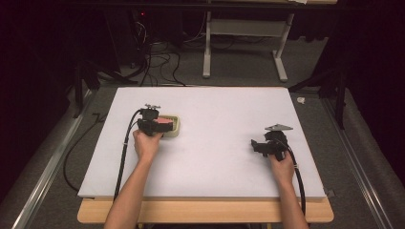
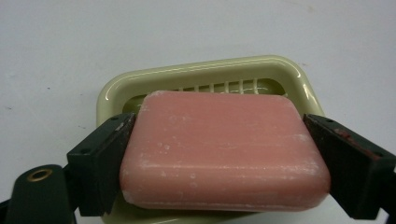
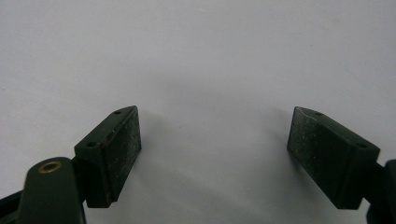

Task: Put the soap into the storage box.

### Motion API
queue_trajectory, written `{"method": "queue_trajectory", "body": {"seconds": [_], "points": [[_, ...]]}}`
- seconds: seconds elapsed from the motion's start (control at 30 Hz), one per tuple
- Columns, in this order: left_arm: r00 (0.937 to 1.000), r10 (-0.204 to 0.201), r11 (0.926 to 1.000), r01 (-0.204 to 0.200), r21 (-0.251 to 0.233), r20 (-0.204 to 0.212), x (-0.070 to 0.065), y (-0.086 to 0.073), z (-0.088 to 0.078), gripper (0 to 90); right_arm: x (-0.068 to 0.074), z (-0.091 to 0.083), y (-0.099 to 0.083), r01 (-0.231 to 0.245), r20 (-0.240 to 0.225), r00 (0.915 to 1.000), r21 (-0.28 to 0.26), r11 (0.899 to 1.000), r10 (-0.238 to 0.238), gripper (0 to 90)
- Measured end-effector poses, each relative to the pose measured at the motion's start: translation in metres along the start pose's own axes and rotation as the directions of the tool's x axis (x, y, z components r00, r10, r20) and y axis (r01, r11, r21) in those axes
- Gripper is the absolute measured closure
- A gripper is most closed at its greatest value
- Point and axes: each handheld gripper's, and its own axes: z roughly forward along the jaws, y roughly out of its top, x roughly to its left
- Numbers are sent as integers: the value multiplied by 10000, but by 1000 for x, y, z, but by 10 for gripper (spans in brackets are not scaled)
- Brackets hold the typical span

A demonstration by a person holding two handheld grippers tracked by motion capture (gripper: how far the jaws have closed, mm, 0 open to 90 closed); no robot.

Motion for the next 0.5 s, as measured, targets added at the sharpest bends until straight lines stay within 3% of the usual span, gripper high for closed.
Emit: {"method": "queue_trajectory", "body": {"seconds": [0.2, 0.37, 0.5], "points": [[9999, 139, 9998, -140, -120, -101, -1, 0, -1, 133, 0, 0, 0, 13, -1, 10000, -4, 10000, -13, 183], [9999, 85, 9982, -81, -600, 58, 0, 3, -9, 104, 0, 0, 0, 18, -5, 10000, -4, 10000, -18, 183], [9998, 196, 9986, -192, -492, 71, 0, 3, -12, 104, 0, 0, 0, 20, -7, 10000, -3, 10000, -20, 182]]}}
